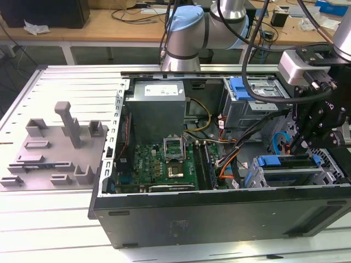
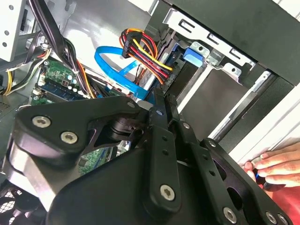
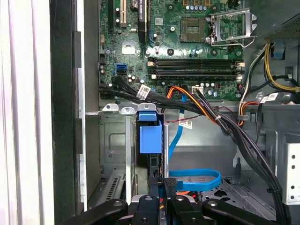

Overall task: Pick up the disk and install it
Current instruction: 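Insert the second disk wire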

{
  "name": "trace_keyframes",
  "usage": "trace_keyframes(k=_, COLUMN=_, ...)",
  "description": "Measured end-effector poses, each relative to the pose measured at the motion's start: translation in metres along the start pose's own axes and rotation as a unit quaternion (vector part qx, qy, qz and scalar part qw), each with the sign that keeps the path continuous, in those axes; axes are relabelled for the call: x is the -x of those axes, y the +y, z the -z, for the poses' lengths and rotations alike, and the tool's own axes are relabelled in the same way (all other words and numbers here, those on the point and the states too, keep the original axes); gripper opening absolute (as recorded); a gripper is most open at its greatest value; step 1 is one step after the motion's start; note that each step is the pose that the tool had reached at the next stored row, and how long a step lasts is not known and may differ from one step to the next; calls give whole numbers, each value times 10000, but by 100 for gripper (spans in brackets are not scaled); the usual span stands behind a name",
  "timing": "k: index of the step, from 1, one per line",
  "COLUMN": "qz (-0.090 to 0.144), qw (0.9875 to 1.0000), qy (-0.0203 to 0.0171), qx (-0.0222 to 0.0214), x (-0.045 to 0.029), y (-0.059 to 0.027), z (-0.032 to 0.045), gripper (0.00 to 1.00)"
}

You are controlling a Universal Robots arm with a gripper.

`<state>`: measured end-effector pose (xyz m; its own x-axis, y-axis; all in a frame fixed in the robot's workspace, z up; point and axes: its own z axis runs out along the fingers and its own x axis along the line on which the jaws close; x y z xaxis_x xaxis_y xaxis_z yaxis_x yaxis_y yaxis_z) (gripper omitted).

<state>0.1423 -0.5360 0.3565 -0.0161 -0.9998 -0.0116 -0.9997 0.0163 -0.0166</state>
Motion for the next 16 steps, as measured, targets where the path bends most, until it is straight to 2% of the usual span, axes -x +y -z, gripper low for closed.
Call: trace_keyframes(k=16, qz=0, qw=10000, qy=-11, qx=0, x=-11, y=0, z=-38, gripper=16)
